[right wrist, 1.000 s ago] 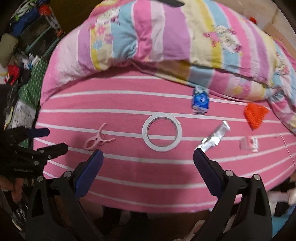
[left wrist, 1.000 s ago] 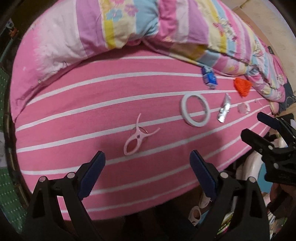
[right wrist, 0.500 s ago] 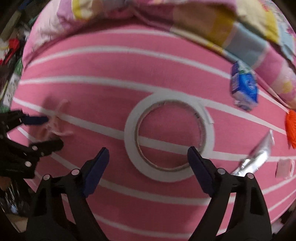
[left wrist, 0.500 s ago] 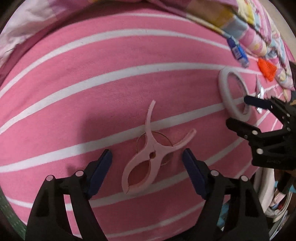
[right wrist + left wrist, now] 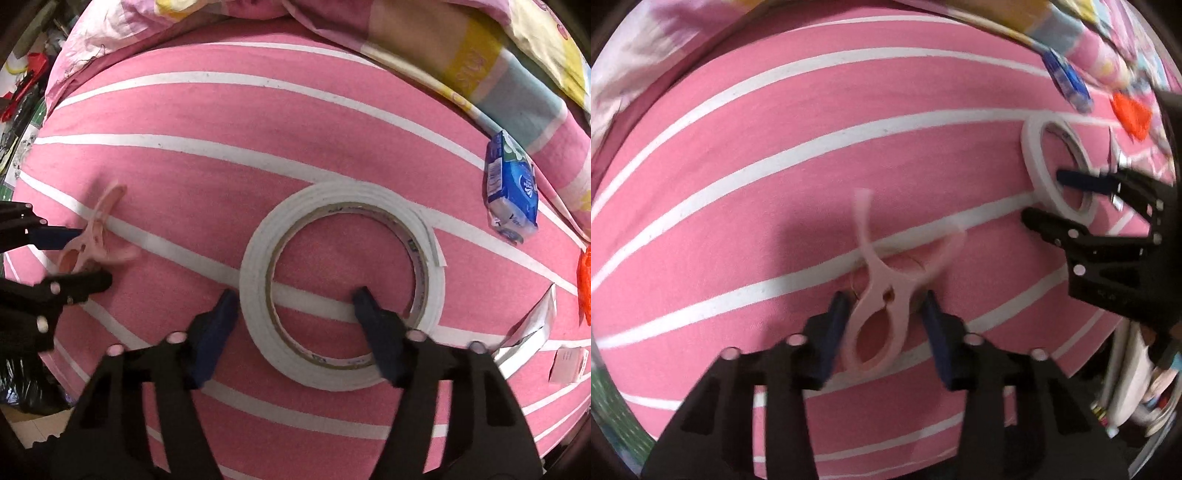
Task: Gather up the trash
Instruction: 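Grasp the pink clothespin with the left tool while the right tool grasps the white tape roll, then carry the clothespin and tape roll in both tools over the green trash bin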
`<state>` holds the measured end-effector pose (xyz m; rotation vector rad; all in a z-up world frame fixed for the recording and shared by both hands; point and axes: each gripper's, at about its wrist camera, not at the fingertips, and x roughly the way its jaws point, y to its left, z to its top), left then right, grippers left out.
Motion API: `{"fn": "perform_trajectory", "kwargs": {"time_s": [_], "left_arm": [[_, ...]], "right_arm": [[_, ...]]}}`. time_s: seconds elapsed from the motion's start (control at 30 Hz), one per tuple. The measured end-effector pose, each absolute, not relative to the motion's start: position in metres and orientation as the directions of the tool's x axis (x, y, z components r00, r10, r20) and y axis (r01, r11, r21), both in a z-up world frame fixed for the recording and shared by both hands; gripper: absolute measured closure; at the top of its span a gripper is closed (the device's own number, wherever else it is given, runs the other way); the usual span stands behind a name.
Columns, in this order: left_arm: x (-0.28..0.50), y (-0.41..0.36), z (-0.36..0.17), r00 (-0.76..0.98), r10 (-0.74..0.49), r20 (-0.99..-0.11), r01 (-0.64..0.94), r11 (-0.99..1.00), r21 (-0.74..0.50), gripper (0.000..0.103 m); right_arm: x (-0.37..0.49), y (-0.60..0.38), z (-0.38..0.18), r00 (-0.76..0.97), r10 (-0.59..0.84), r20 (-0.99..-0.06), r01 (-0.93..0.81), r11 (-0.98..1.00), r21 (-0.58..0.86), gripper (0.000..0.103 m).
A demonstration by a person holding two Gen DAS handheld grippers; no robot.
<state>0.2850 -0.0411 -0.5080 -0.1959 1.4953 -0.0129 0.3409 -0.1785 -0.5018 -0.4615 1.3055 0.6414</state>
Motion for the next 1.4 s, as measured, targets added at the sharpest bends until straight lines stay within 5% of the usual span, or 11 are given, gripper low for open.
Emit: {"fn": "perform_trajectory", "kwargs": {"time_s": [0.13,0.2,0.8,1.4], "left_arm": [[0.288,-0.033,-0.506,0.079,-0.186,-0.979,-0.149,0.969,-0.196,0.073],[0.288,-0.029,-0.505,0.082,-0.191,-0.978,-0.156,0.967,-0.202,0.073],[0.262,-0.018,-0.454,0.122,-0.197,-0.973,-0.187,0.958,-0.218,0.073],[0.221,-0.011,-0.268,0.253,-0.208,-0.945,-0.187,0.948,-0.258,0.073]], "right_arm": [[0.343,-0.178,-0.497,0.123,0.175,-0.977,-0.662,0.748,0.051,0.084],[0.346,-0.179,-0.496,0.116,0.179,-0.977,-0.648,0.759,0.063,0.088],[0.355,-0.21,-0.433,0.133,0.241,-0.961,-0.567,0.814,0.126,0.088],[0.289,-0.209,-0.234,0.277,0.339,-0.899,-0.42,0.884,0.204,0.088]]}}
